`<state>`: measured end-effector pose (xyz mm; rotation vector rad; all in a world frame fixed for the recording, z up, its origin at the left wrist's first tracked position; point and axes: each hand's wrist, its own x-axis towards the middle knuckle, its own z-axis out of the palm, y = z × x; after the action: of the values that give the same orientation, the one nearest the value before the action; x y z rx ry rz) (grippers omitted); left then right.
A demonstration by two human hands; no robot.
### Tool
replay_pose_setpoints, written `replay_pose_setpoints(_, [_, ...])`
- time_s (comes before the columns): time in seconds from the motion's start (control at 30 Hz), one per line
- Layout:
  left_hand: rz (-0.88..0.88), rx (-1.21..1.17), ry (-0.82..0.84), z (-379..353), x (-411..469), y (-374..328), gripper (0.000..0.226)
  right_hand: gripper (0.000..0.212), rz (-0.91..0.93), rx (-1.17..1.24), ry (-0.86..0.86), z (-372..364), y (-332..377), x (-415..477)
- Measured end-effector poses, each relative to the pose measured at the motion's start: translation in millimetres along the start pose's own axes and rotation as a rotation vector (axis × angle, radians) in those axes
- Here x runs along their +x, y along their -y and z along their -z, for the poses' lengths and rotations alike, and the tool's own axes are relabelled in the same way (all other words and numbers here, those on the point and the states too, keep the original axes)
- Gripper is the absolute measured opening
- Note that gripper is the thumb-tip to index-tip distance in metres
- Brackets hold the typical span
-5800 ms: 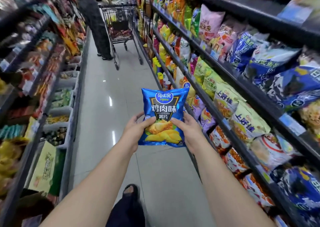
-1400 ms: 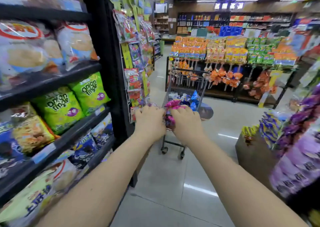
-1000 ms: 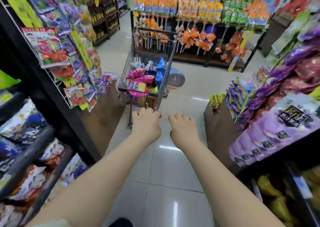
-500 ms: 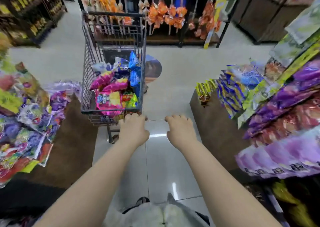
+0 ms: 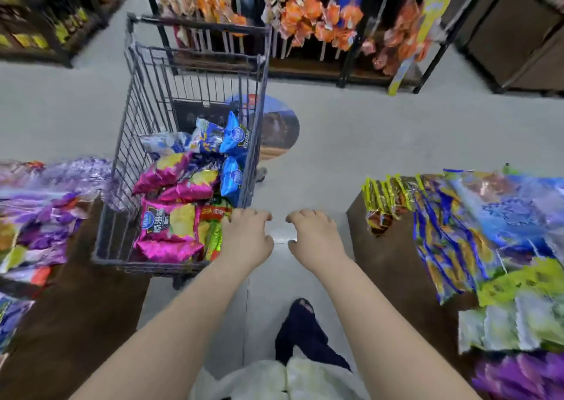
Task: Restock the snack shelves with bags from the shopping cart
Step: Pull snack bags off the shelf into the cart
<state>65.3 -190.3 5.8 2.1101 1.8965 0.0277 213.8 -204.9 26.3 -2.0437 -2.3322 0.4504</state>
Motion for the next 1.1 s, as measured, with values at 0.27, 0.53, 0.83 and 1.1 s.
replay_pose_setpoints(0.27, [0.316,-0.173,-0.077,56,150,-3,0.041,0.039,0.185,-0.045,0.019,66,-42,186])
replay_pose_setpoints(0.53, [0.627,-0.270,-0.079,53,213,75,0.041,0.030,0.462,-0.087,0.128,47,9,322])
replay_pose_setpoints(0.83, [0.710,-0.284,0.044,50,307,146,0.046,0.035,0.530,-0.272,0.319,31,52,463])
replay_pose_setpoints(1.1, [0.859,-0.432,0.099,24,353,149,0.041,0.043,0.608,-0.344,0.456,-1,48,571])
